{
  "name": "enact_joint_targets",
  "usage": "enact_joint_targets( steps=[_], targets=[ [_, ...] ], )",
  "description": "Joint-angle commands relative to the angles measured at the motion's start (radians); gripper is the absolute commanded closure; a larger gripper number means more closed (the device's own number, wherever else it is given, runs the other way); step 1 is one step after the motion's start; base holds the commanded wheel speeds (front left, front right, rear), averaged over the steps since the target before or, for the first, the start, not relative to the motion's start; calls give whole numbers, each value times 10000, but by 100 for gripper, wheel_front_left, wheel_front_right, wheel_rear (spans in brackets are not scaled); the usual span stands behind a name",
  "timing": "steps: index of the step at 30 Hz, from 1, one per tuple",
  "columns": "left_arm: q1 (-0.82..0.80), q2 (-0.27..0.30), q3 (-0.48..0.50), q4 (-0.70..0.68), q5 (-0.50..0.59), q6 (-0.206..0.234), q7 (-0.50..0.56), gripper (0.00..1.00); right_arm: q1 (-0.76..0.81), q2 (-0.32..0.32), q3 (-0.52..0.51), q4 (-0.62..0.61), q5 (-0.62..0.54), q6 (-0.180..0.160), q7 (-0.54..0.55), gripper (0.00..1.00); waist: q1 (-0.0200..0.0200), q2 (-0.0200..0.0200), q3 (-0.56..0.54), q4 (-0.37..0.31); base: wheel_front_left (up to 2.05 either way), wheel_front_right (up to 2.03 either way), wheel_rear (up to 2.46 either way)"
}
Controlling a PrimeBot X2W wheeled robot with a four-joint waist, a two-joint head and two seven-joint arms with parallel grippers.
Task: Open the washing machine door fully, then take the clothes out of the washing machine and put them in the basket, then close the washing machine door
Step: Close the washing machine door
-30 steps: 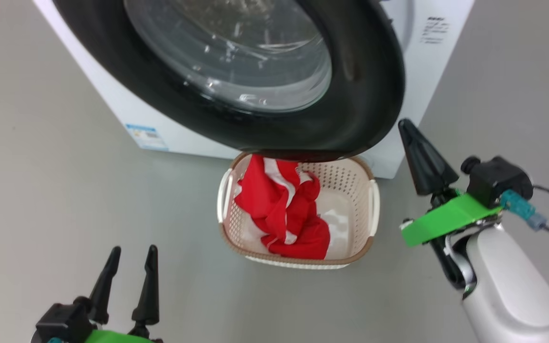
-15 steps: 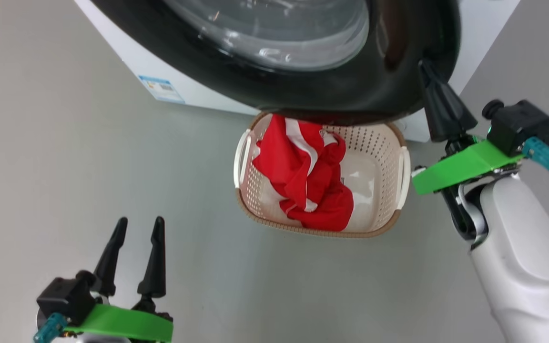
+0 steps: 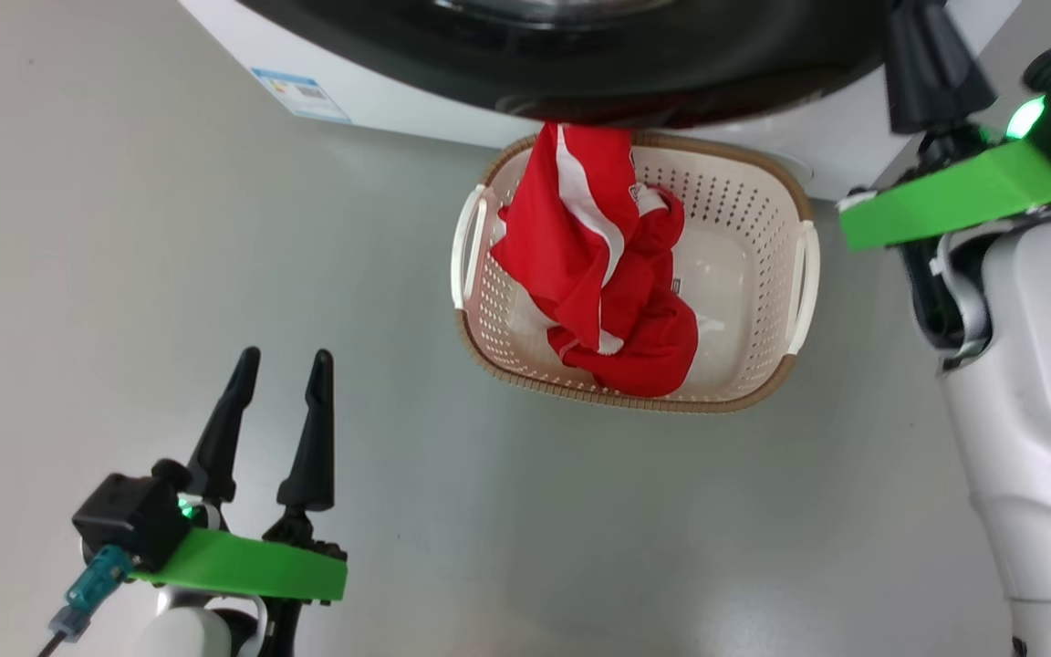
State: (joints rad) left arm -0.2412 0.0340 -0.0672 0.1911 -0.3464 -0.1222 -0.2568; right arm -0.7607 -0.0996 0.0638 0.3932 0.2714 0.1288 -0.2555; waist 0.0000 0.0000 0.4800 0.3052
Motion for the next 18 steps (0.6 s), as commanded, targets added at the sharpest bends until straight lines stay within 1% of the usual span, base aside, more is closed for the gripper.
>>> enact_joint_targets(
  steps=[1, 10, 15, 18],
  targets=[
    [-118, 162, 297, -245, -113, -17, -49, 0, -242, 104, 15, -301, -111, 19, -63, 100, 0, 0, 216, 41, 0, 0, 0],
    [-435, 162, 240, -205, -142, -44, -49, 0, -909, 134, -474, -506, -107, 19, -63, 100, 0, 0, 520, 99, 0, 0, 0],
    [-517, 162, 276, -198, -104, -56, -49, 0, -995, 204, -383, -506, -100, 19, -63, 100, 0, 0, 507, 37, 0, 0, 0],
    [-519, 162, 295, -177, -81, -61, -49, 0, -844, 242, -119, -484, -81, 19, -63, 100, 0, 0, 403, -18, 0, 0, 0]
  ],
)
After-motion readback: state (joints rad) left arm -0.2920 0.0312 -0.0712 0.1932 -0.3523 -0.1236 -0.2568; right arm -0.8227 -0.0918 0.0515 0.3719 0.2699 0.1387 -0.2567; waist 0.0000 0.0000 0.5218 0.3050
